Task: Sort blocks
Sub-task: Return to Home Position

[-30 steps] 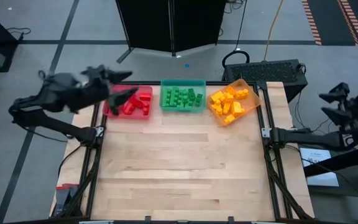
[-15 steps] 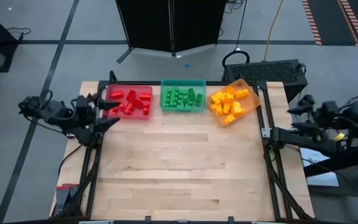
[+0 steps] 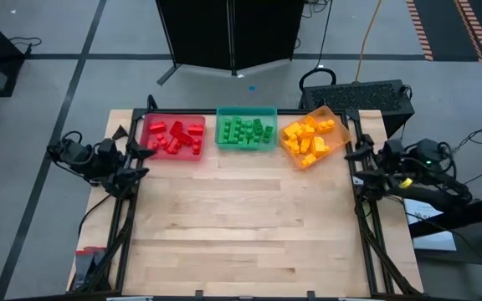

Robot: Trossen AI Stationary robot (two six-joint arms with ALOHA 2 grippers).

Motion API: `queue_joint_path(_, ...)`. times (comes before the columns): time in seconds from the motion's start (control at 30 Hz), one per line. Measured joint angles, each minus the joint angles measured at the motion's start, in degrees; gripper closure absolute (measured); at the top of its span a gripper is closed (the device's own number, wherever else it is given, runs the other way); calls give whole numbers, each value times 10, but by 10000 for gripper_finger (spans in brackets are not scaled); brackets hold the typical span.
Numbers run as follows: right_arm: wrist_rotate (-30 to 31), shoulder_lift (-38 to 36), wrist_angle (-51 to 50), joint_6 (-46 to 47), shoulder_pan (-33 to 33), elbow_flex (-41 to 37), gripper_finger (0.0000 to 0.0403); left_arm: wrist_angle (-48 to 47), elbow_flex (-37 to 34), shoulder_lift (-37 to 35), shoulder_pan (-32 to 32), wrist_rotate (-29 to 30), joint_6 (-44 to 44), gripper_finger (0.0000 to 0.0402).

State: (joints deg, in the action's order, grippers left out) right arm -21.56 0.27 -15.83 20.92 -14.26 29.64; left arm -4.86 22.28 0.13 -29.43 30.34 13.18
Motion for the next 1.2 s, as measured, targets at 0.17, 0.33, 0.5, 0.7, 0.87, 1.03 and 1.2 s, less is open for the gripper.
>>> queue_joint_path(0.17,1,0,60,5,2,-41,145,-25,-9,0,0,-17,15,63)
queue_joint_path(0.33,1,0,172,35,22,-125,145,-26,-27,0,0,-17,45,63)
queue_joint_path(0.5,4,0,357,61,62,-245,145,-17,-43,-1,0,-16,59,63)
queue_joint_path(0.7,12,2,427,55,112,-288,145,65,-99,-1,0,-21,49,63)
queue_joint_path(0.87,58,2,374,35,143,-289,145,80,-154,-1,0,-21,91,63)
queue_joint_path(1.03,167,2,295,35,160,-289,145,121,-197,-1,0,-9,106,63)
queue_joint_path(1.2,187,2,264,50,170,-289,145,111,-219,-1,0,-4,135,63)
